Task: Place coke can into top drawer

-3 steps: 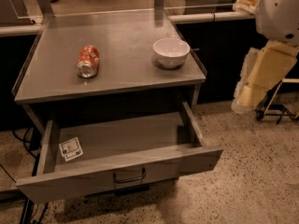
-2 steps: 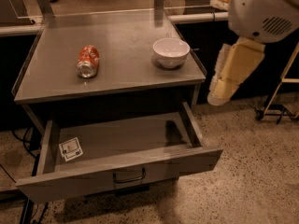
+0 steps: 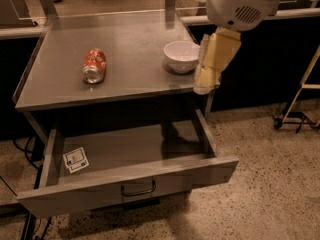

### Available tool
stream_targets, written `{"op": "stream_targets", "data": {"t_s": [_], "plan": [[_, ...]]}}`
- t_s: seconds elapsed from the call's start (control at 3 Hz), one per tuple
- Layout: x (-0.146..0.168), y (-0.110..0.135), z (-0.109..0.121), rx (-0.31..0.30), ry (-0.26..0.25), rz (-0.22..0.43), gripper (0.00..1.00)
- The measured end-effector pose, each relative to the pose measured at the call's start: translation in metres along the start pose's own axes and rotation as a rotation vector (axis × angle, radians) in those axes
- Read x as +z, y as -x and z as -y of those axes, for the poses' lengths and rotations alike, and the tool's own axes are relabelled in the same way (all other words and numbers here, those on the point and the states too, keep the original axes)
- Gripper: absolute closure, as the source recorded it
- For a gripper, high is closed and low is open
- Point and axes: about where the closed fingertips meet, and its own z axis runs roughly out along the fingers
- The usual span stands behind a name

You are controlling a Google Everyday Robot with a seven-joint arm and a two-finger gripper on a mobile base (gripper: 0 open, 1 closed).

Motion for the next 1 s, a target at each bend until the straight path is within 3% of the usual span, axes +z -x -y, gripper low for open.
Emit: {"op": "stream_targets", "data": {"t_s": [0.33, 0.67, 1.0], "plan": [[0.001, 0.001, 0.001, -0.001, 0.001, 0.003, 0.00], [0.006, 0.012, 0.007, -0.016, 0.031, -0.002, 0.00], [0.024, 0.027, 0.027, -0.053, 0.082, -0.017, 0.00]]}}
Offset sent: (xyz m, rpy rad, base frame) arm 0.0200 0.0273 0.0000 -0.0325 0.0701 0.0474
